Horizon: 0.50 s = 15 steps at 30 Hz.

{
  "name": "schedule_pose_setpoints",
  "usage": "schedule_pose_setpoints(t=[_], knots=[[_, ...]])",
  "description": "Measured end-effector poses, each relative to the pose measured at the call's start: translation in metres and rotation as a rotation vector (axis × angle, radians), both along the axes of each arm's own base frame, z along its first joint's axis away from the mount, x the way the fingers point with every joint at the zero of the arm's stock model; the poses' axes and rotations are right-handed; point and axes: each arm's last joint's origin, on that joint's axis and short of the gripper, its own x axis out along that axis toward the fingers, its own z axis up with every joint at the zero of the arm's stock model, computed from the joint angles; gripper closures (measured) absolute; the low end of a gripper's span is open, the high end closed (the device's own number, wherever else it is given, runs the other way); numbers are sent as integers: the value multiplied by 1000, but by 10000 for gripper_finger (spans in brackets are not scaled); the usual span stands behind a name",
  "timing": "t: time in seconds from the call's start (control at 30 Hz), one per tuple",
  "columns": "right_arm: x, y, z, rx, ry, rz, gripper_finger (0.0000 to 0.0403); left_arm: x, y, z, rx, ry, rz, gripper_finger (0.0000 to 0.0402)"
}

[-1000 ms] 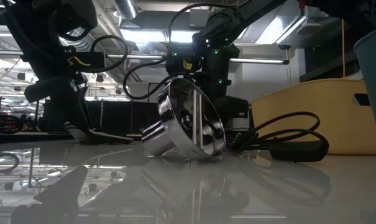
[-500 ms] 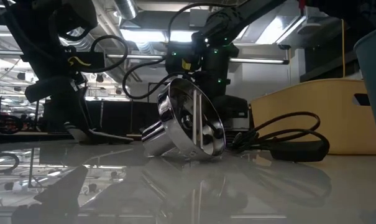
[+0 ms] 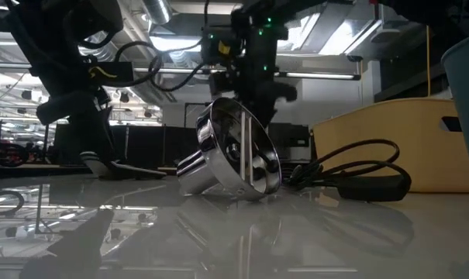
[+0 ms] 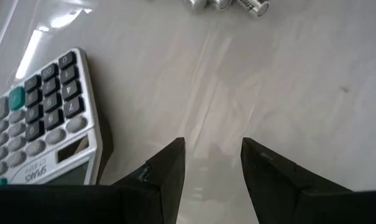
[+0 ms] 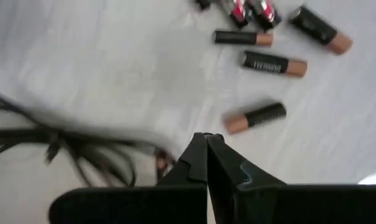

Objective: Sort batteries
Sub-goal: Put the black battery into the yellow bin

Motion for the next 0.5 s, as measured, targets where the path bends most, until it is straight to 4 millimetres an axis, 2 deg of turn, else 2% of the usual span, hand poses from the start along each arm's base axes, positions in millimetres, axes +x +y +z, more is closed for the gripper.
schedule_pose_setpoints(t=[0.23,0.5], knots=[[-11,2,34,25,102,-72,402,5,-2,2,7,-39,-44,254],[-21,4,70,38,134,-135,403,5,-2,2,9,-38,-49,254]])
